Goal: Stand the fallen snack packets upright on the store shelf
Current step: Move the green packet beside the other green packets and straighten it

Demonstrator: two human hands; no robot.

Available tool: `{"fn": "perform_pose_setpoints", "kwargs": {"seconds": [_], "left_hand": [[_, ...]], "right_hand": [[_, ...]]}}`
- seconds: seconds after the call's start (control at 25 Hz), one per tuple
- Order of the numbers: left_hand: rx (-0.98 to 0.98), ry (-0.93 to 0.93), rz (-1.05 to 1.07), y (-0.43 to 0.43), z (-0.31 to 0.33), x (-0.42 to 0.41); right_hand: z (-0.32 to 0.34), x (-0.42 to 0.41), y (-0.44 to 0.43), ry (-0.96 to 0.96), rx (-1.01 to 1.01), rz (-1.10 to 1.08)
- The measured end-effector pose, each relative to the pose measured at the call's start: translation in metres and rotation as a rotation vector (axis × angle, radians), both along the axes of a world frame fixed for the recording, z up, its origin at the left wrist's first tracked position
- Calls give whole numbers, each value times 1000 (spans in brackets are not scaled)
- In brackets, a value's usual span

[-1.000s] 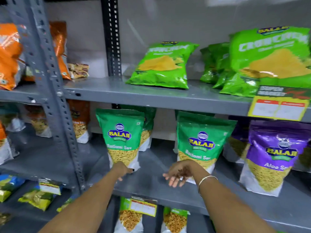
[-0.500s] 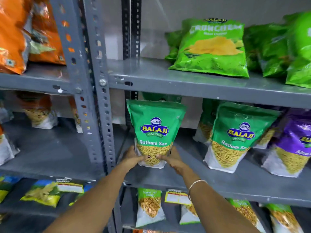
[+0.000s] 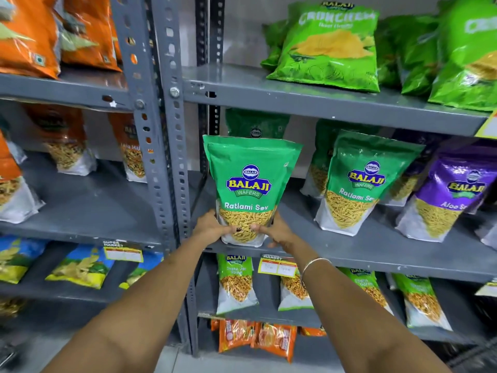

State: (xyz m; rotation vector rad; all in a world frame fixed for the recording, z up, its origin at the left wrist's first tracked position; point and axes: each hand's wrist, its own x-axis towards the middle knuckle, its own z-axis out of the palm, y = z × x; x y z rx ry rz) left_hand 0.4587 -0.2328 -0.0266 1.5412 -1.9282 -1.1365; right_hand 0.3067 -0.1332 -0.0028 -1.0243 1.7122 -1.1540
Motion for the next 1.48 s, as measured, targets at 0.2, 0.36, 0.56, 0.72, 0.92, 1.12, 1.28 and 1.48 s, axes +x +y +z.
{"fn": "perform_pose_setpoints", "kwargs": {"seconds": [0.2, 0.36, 0.56, 0.72, 0.92, 1.12, 1.28, 1.48], "left_hand": [[35, 71, -4, 10, 2, 2], [135, 17, -137, 6, 7, 6], [478, -775, -543, 18, 33, -13], [383, -651, -803, 57, 33, -102], [113, -107, -502, 62, 19, -209], [60, 98, -214, 64, 7, -282], [7, 75, -106, 75, 4, -295], [-3, 13, -115, 90, 13, -279]], "right_hand": [[-2, 0, 2, -46, -5, 6], [-6, -6, -2, -50, -11, 52], [-2, -50, 16, 95, 189, -65], [-1, -126, 54, 295, 364, -243], [1, -234, 89, 260, 235, -401], [-14, -315, 74, -18, 64, -236], [-19, -322, 62, -111, 30, 91], [-42, -317, 63, -91, -59, 27]]}}
